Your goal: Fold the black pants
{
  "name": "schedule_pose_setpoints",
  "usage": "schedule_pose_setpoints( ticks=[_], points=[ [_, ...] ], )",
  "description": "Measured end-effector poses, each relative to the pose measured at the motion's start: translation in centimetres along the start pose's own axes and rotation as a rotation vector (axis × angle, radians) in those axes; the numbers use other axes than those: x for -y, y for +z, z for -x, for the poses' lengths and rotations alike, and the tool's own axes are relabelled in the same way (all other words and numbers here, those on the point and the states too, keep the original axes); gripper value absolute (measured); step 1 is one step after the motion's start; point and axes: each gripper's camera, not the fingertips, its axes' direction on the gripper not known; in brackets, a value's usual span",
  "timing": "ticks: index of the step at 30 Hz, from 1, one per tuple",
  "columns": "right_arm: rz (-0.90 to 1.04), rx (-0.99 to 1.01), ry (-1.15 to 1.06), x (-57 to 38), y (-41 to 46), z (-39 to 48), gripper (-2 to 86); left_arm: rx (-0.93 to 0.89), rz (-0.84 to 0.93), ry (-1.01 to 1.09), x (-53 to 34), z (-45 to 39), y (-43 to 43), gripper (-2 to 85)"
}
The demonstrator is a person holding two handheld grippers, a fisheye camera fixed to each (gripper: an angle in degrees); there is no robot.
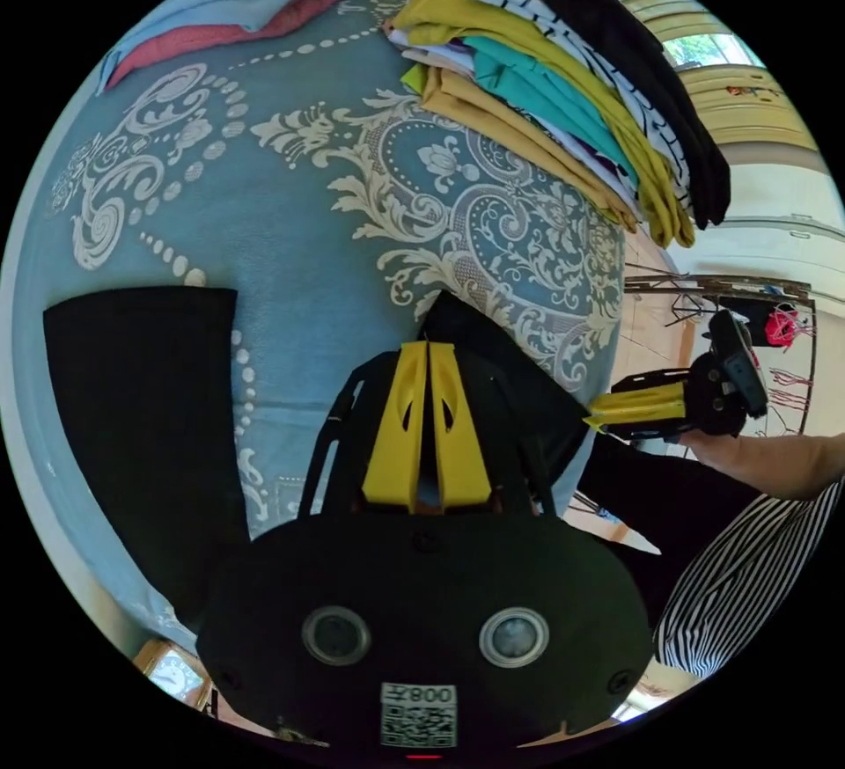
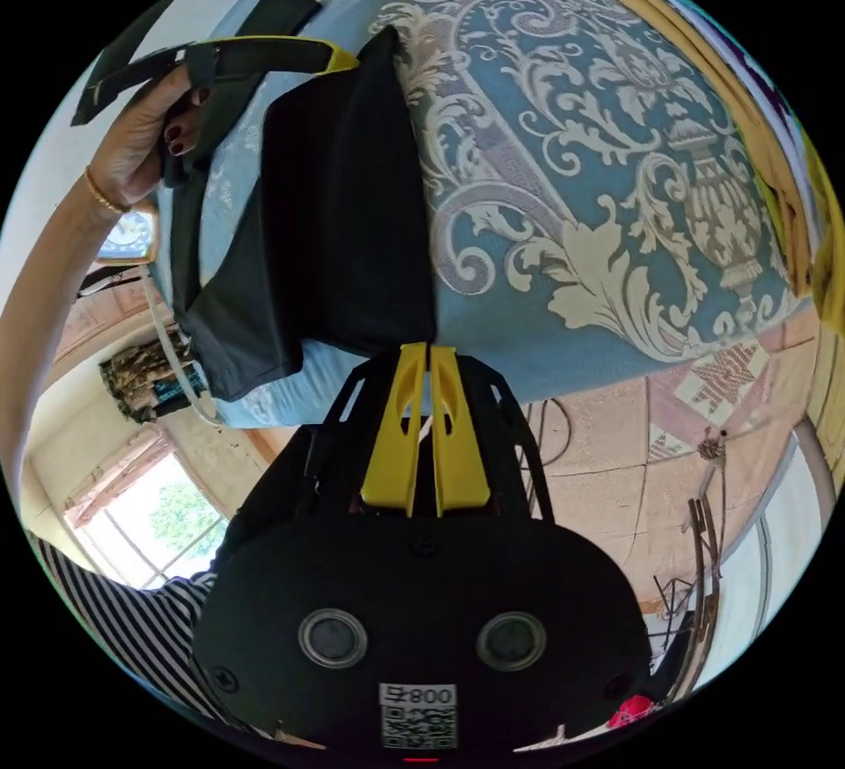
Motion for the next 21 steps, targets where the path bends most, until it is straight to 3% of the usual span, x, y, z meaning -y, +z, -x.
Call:
schedule_pose_setpoints(
  ticks=[5,10,18,21],
  points=[
    [-0.014,0.066,-0.046,-0.7,-6.2,-1.2,0.6,-0.103,-0.101,0.003,1.1,2.8,-0.6,0.4],
    [-0.122,-0.098,-0.093,-2.7,-16.4,-2.5,0.4,-0.114,-0.163,0.077,3.5,5.4,-1.7,0.3],
    [0.006,-0.154,-0.033,-0.5,-17.2,-4.4,1.1,-0.135,-0.112,-0.047,7.5,12.0,3.5,1.4],
    [-0.008,-0.158,-0.004,-0.8,-18.3,-4.4,2.1,-0.149,-0.185,-0.131,7.0,14.2,3.0,2.8]
  ],
)
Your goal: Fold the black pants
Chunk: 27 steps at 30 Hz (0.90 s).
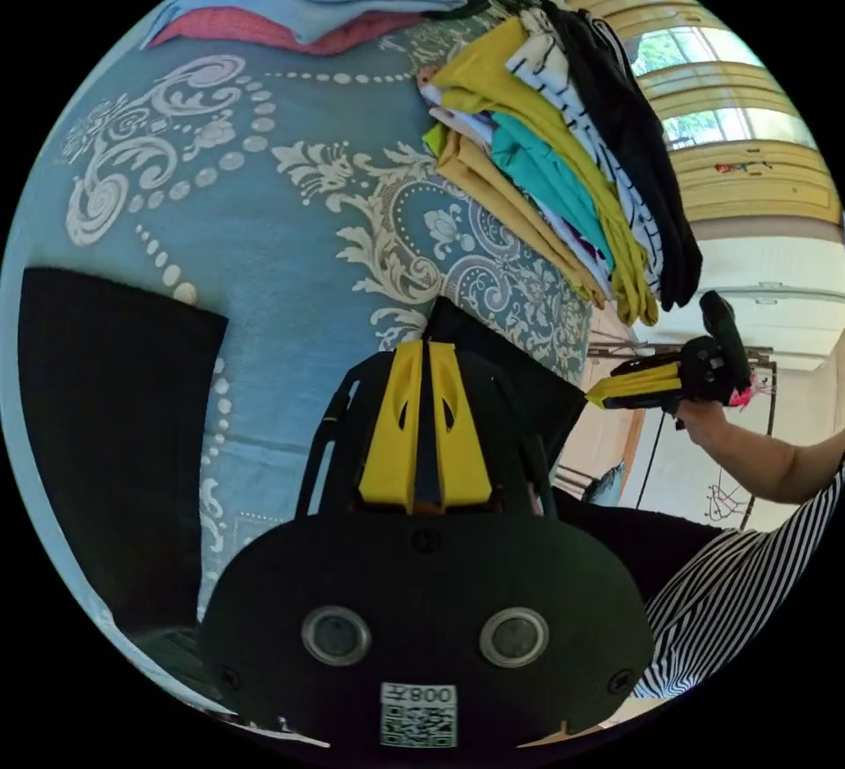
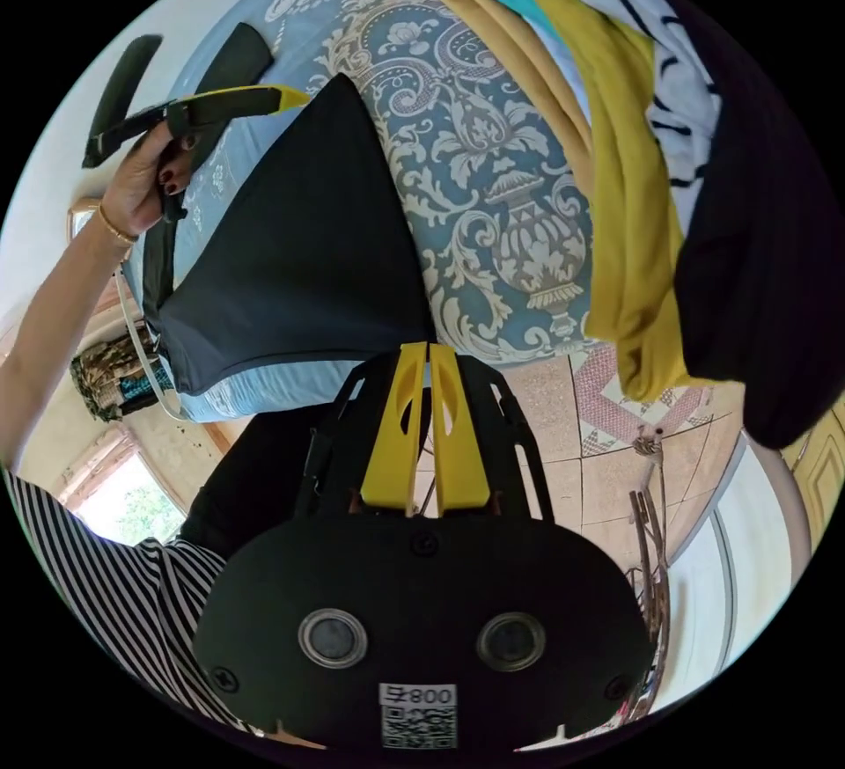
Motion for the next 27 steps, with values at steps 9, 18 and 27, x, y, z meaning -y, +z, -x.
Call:
schedule_pose_setpoints(
  ticks=[9,18,27],
  points=[
    [-0.203,0.074,-0.14,2.0,-9.4,5.6,8.6,-0.015,-0.339,-0.398,-12.4,7.8,-8.4,6.8],
    [-0.277,0.049,-0.492,19.6,-14.0,19.6,9.5,0.184,-0.384,-0.7,-22.1,16.2,-15.7,7.0],
    [-0.189,-0.132,-0.503,29.9,-15.0,28.1,11.5,0.249,-0.516,-0.523,-14.9,20.2,-22.6,8.2]
  ],
)
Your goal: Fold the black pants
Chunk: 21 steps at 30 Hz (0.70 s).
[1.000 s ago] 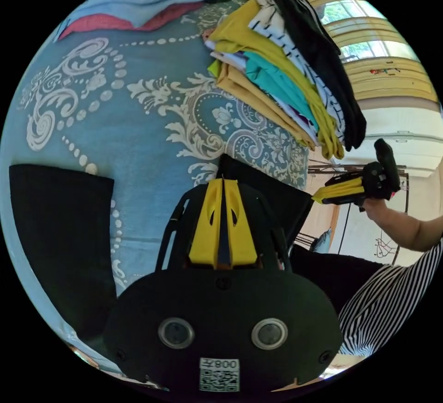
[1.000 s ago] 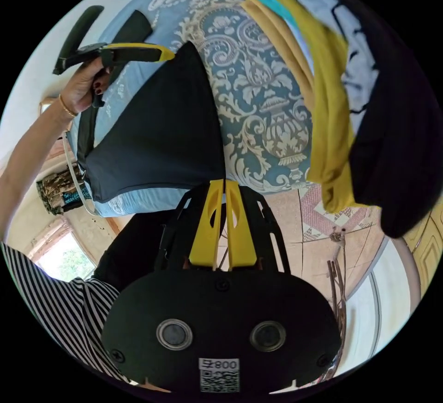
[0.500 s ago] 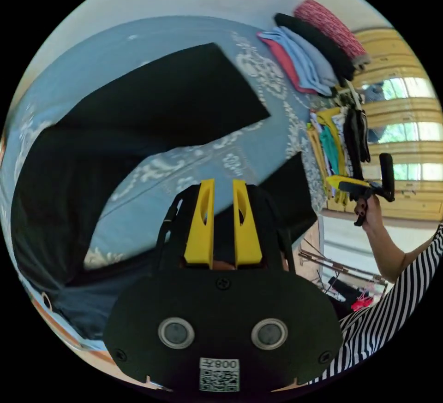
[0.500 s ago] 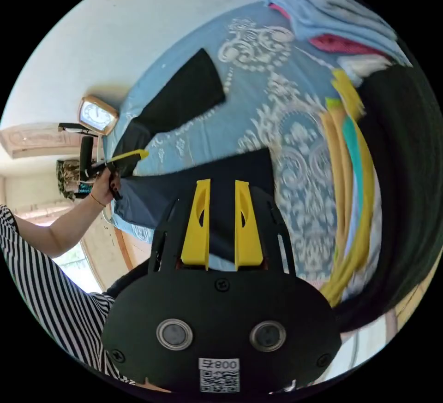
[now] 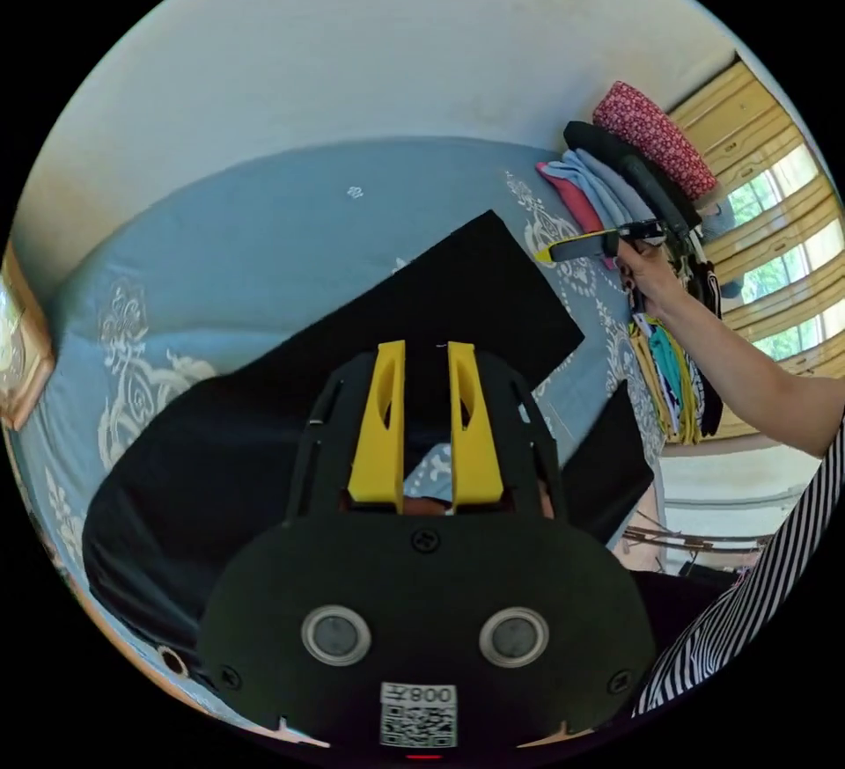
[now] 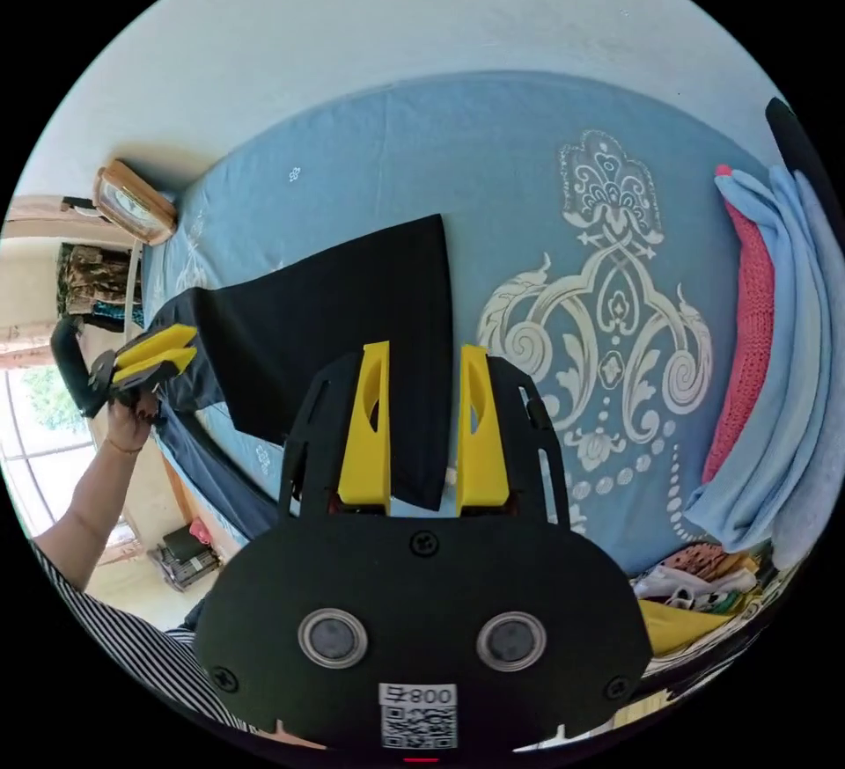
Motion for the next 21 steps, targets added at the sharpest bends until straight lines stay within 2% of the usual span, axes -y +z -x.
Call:
schedule_pose_setpoints(
  ticks=[6,9,13,17,21],
  points=[
    [-0.081,-0.01,0.097,-4.9,-0.9,0.3,11.6,-0.045,0.074,0.171,9.2,-3.7,3.6,9.1],
    [-0.045,0.062,0.134,-6.0,0.3,0.1,11.8,-0.002,0.094,0.253,13.2,-6.2,4.4,9.3],
    [-0.03,0.008,0.16,-5.0,2.2,1.2,9.7,0.072,0.157,0.322,17.5,-9.2,5.2,8.0],
    [-0.032,-0.108,0.157,-3.6,3.0,2.6,2.6,0.143,0.165,0.342,18.5,-11.1,3.7,3.9],
    [-0.036,-0.063,0.108,-2.2,3.5,3.4,0.8,0.105,0.181,0.395,18.7,-13.5,0.1,1.2]
  ],
)
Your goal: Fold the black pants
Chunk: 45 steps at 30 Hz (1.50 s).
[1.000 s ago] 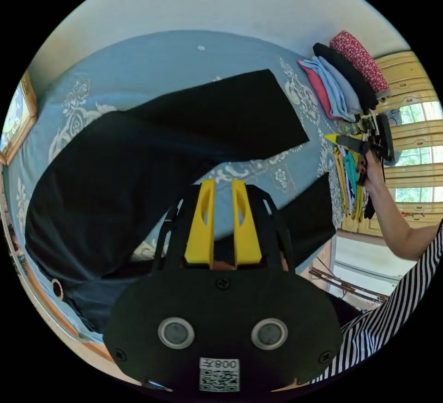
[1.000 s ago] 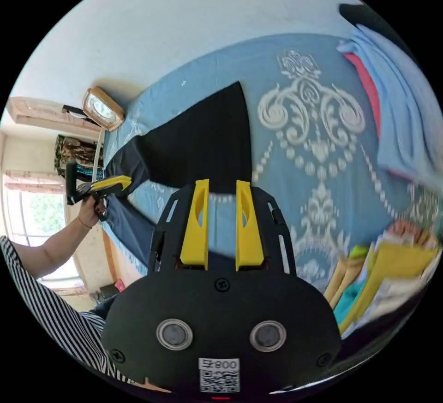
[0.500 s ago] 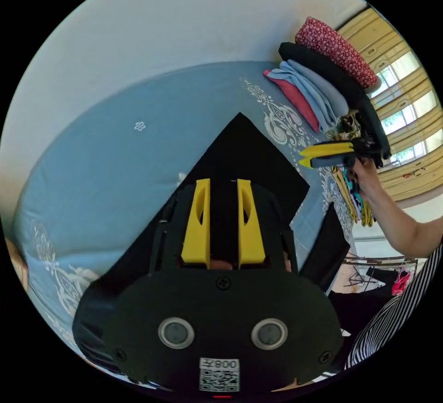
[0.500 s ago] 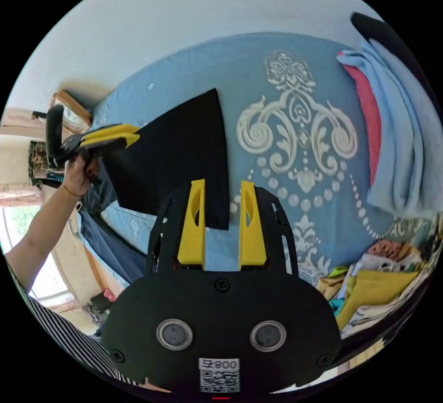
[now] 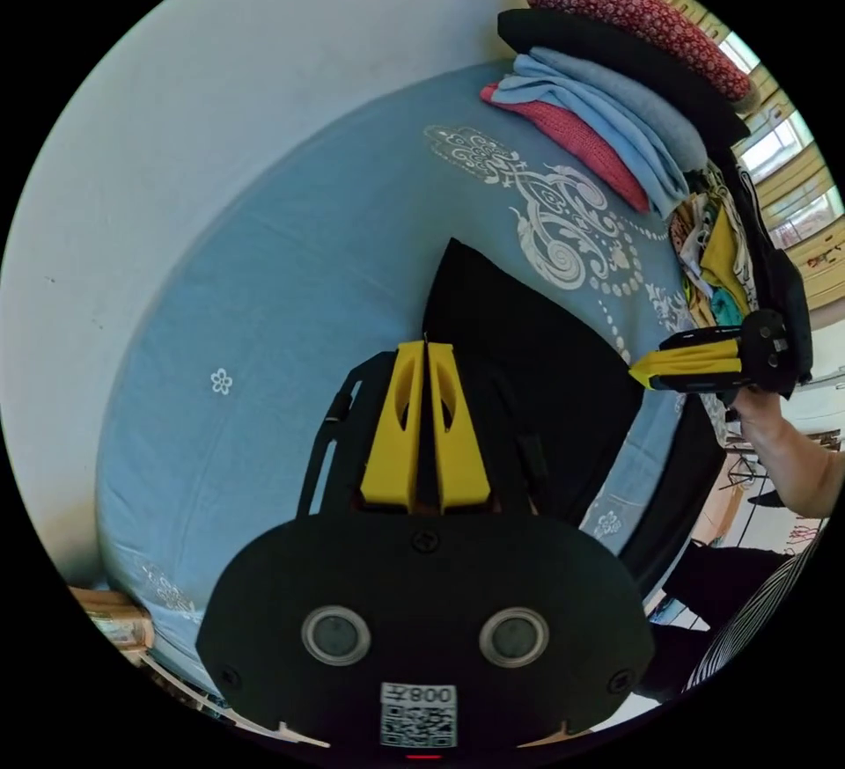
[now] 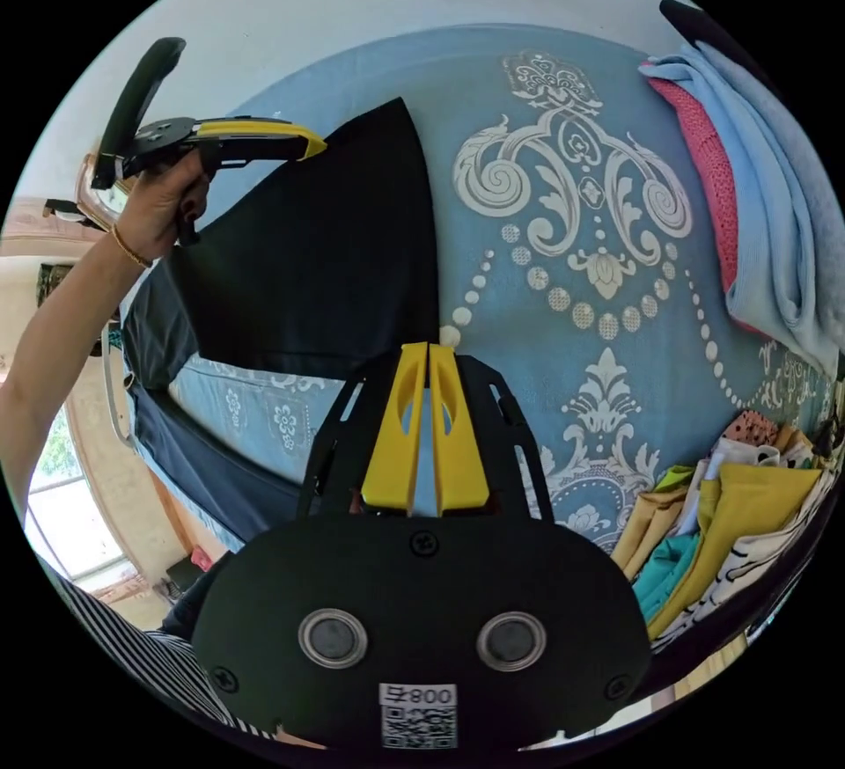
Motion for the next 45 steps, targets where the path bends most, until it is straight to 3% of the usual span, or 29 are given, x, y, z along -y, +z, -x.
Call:
schedule_pose_setpoints(
  ticks=[9,19,26,31,35,40,45],
  points=[
    [-0.248,-0.011,-0.027,3.5,-4.9,-1.4,0.1,0.009,-0.206,0.019,3.0,-1.5,-15.6,0.8],
    [-0.057,-0.054,-0.015,12.3,7.3,-4.0,0.2,0.037,-0.052,-0.11,3.5,-1.5,-20.3,1.7],
    [-0.079,0.054,0.034,15.1,12.0,-6.7,0.2,-0.024,-0.126,-0.174,-0.1,-1.6,-30.1,2.6],
    [-0.165,0.123,0.134,15.7,14.9,-9.8,0.3,-0.14,-0.286,-0.289,-11.2,-2.0,-42.0,2.7],
    [-0.181,0.246,0.069,15.2,17.2,-9.4,0.6,-0.17,-0.247,-0.438,-22.9,-2.7,-49.1,2.7],
    [0.028,0.4,-0.235,14.3,24.8,-0.8,2.6,-0.145,-0.073,-0.873,-42.9,-6.7,-58.9,2.9],
    [0.248,0.511,-0.484,14.6,33.5,8.5,5.6,-0.156,-0.063,-1.302,-58.2,-11.5,-66.9,4.3]
  ],
)
